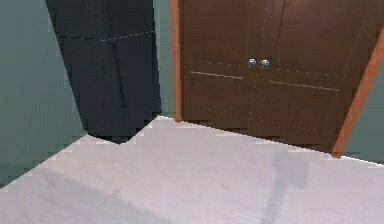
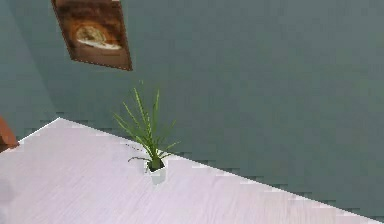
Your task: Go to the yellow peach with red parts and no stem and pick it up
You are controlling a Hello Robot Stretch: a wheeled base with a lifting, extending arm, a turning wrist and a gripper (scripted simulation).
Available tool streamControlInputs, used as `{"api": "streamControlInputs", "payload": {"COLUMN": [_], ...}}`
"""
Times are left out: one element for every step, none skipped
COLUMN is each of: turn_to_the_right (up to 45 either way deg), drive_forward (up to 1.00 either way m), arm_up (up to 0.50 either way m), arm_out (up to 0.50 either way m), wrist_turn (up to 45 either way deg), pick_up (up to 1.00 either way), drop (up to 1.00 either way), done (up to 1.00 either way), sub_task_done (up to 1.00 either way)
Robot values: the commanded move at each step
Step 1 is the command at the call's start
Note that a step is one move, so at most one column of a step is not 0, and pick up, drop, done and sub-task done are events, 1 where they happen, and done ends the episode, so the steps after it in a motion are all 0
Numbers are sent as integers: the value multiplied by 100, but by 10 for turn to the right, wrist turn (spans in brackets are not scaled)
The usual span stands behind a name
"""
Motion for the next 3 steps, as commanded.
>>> {"api": "streamControlInputs", "payload": {"turn_to_the_right": [-150,0,-450], "drive_forward": [0,20,0], "arm_up": [0,0,0], "arm_out": [0,0,0], "wrist_turn": [0,0,0], "pick_up": [0,0,0], "drop": [0,0,0], "done": [0,0,0], "sub_task_done": [0,0,0]}}
